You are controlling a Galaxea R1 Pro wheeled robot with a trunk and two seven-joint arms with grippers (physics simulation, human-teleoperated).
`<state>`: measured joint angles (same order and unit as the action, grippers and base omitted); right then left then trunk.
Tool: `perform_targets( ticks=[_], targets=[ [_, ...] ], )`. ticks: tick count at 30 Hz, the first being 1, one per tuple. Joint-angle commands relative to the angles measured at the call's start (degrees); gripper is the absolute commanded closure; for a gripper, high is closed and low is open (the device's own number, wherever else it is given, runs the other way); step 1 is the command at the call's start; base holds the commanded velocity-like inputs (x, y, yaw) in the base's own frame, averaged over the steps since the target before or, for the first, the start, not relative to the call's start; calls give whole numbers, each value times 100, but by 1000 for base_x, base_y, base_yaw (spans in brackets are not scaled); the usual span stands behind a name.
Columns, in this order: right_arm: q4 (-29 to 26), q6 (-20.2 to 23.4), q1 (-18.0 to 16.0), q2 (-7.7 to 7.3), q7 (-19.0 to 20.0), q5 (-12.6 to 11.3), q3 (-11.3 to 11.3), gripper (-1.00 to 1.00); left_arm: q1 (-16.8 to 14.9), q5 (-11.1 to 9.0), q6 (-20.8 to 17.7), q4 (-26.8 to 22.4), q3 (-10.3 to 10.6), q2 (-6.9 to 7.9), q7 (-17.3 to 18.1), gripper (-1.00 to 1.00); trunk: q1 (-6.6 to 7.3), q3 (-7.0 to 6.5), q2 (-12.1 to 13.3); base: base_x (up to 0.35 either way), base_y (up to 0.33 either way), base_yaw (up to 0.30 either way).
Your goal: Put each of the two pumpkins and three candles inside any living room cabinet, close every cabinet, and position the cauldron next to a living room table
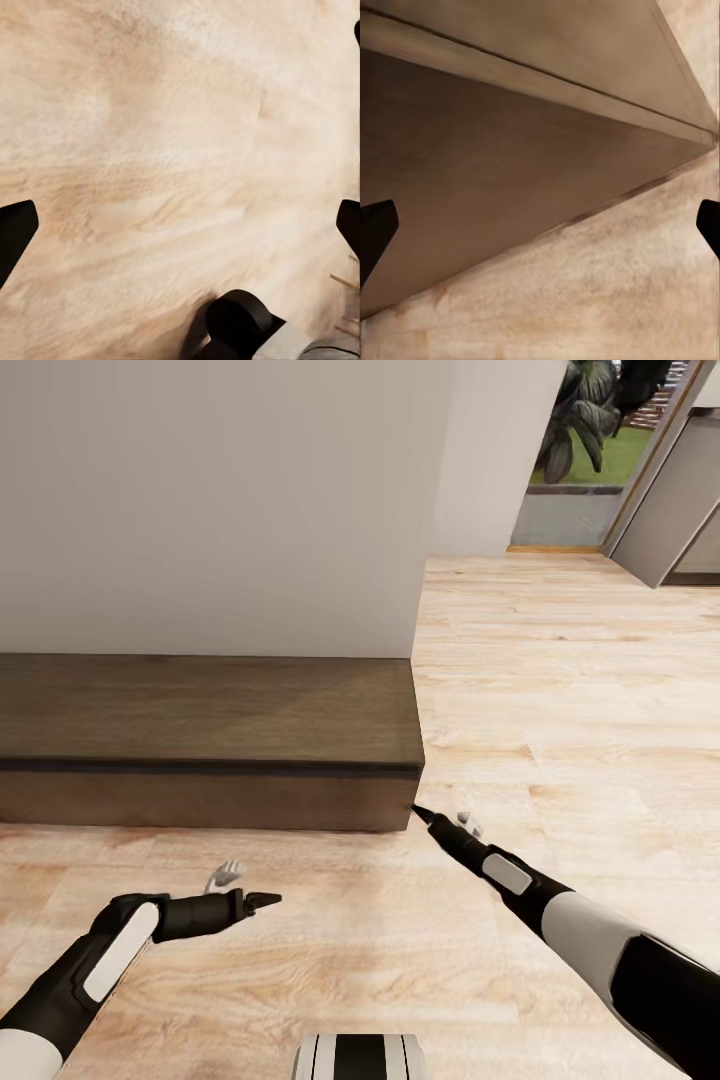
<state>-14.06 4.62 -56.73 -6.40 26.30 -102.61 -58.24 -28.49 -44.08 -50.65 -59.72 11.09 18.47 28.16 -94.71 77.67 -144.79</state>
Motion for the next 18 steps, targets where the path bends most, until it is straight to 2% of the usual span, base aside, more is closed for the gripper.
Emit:
perform_targets(
  ticks=[1,3,4,7,10,14,18],
  targets=[
    [16,3,-4,-3,4,-134,-34,-100,3,-67,-33,1,7,58,250,-100,1,4,-2,0,0,0],
    [32,-138,-4,-2,-25,-208,-36,-100,21,-156,-97,0,7,126,687,-100,1,4,-2,0,0,0],
    [36,-354,-4,0,-44,-234,-37,-100,30,-185,-169,-3,7,149,992,-100,1,4,-2,0,0,0],
    [-8,-920,-4,50,-65,-265,-36,-100,42,-209,-295,-4,7,169,1426,-100,1,4,-2,0,0,0],
    [-25,-1052,-4,162,-71,-261,-35,-100,44,-213,-322,-5,7,173,1525,-100,1,4,-2,0,0,0],
    [-41,-1084,-4,230,-2,-252,-37,-100,45,-215,-331,-4,9,174,1556,-100,1,4,-2,0,0,0],
    [-50,-1092,-4,243,345,-296,13,-100,45,-215,-332,-5,19,173,1560,-100,1,4,-2,0,0,0]
  ],
)
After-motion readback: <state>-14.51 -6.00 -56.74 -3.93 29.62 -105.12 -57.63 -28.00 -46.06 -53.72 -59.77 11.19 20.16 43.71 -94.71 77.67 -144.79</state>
